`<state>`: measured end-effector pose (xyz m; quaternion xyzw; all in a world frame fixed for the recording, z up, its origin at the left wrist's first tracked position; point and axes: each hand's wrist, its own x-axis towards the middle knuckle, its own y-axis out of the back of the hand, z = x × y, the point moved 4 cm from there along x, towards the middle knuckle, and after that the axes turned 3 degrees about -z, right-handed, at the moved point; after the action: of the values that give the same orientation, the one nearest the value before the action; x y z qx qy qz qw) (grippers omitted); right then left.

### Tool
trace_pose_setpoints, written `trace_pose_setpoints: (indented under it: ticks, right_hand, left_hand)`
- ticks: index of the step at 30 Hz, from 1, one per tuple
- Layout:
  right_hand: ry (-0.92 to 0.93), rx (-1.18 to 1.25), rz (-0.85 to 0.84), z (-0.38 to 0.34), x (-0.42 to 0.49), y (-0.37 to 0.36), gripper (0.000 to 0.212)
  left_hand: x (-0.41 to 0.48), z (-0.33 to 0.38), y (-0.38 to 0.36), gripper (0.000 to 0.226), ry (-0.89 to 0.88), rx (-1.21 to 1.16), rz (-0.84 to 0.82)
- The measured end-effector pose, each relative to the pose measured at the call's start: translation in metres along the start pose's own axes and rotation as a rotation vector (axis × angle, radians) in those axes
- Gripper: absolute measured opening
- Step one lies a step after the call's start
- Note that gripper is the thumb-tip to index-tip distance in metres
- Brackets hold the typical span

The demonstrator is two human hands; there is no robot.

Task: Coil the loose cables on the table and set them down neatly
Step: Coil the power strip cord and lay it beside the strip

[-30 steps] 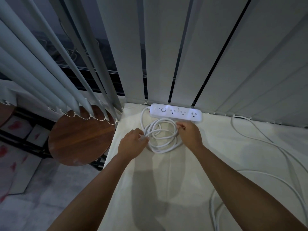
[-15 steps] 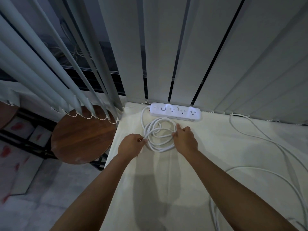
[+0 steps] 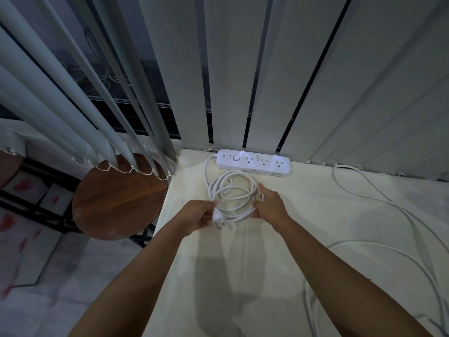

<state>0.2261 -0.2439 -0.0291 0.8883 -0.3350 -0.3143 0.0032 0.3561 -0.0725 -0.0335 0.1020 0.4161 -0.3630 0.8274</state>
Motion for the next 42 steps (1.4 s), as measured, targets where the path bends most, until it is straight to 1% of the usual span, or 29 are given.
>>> trace_pose_setpoints:
  ticks: [1, 2, 3, 6, 8, 10, 12, 14, 17, 20, 23, 26, 28, 29, 31, 34, 36, 39, 40, 42]
  right_hand:
    - [0.013, 0.027, 0.006, 0.001, -0.001, -0.002, 0.065]
    - [0.024, 0.051, 0.012, 0.003, -0.002, -0.003, 0.064]
    - [0.029, 0.074, 0.018, 0.003, -0.003, -0.005, 0.064]
    - [0.003, 0.141, 0.037, 0.004, -0.004, -0.007, 0.064]
    - [-0.007, 0.184, 0.045, 0.005, -0.003, -0.009, 0.061]
    - [-0.004, 0.202, 0.053, 0.004, -0.003, -0.010, 0.059]
    - [-0.013, 0.205, 0.069, 0.004, -0.002, -0.010, 0.058]
    - [-0.035, 0.236, 0.086, 0.002, 0.001, -0.008, 0.056]
    - [-0.116, 0.316, 0.117, 0.001, 0.007, -0.005, 0.054]
    - [-0.194, 0.396, 0.145, -0.002, 0.012, -0.004, 0.053]
    - [-0.195, 0.422, 0.209, -0.004, 0.013, -0.005, 0.046]
    - [-0.175, 0.418, 0.301, -0.001, 0.011, -0.007, 0.036]
    - [-0.186, 0.458, 0.314, -0.002, 0.011, -0.012, 0.033]
    - [-0.192, 0.472, 0.312, -0.003, 0.011, -0.014, 0.033]
    - [-0.175, 0.458, 0.313, -0.006, 0.013, -0.015, 0.030]
    - [-0.123, 0.370, 0.322, -0.004, 0.014, -0.010, 0.021]
    - [-0.095, 0.265, 0.312, 0.001, 0.013, -0.006, 0.018]
    - [-0.038, 0.087, 0.270, 0.005, 0.011, -0.003, 0.013]
    - [-0.017, 0.058, 0.257, 0.005, 0.010, -0.002, 0.011]
    - [0.023, -0.022, 0.239, 0.002, 0.009, 0.002, 0.015]
  left_hand:
    - [-0.001, -0.001, -0.002, 0.020, -0.002, -0.088, 0.007]
    - [0.000, -0.001, -0.004, 0.018, -0.026, -0.121, 0.044]
    - [0.000, 0.001, -0.006, 0.017, -0.063, -0.108, 0.101]
    - [-0.003, 0.004, -0.012, 0.026, -0.188, -0.003, 0.264]
    - [-0.006, 0.006, -0.019, 0.020, -0.285, 0.079, 0.291]
    - [-0.007, 0.007, -0.029, 0.015, -0.358, 0.183, 0.261]
    - [-0.008, 0.009, -0.037, 0.014, -0.392, 0.305, 0.212]
    - [-0.009, 0.013, -0.038, 0.023, -0.400, 0.420, 0.166]
    - [-0.012, 0.015, -0.032, 0.032, -0.429, 0.698, 0.144]
    - [-0.018, 0.009, -0.029, 0.035, -0.592, 1.009, 0.086]
    - [-0.021, 0.003, -0.024, 0.038, -0.710, 1.246, 0.036]
    - [-0.022, 0.002, -0.026, 0.036, -0.789, 1.359, 0.058]
    - [-0.022, -0.001, -0.038, 0.034, -0.826, 1.428, 0.010]
    - [-0.021, -0.004, -0.045, 0.032, -0.840, 1.441, -0.019]
    - [-0.020, -0.009, -0.052, 0.030, -0.846, 1.380, -0.024]
    - [-0.014, -0.012, -0.050, 0.031, -0.839, 1.291, 0.060]
    - [-0.011, -0.011, -0.049, 0.030, -0.814, 1.253, 0.137]
    - [-0.004, -0.005, -0.054, 0.027, -0.769, 1.278, 0.250]
    - [-0.001, -0.003, -0.057, 0.029, -0.750, 1.292, 0.274]
    - [0.006, 0.003, -0.061, 0.036, -0.700, 1.278, 0.299]
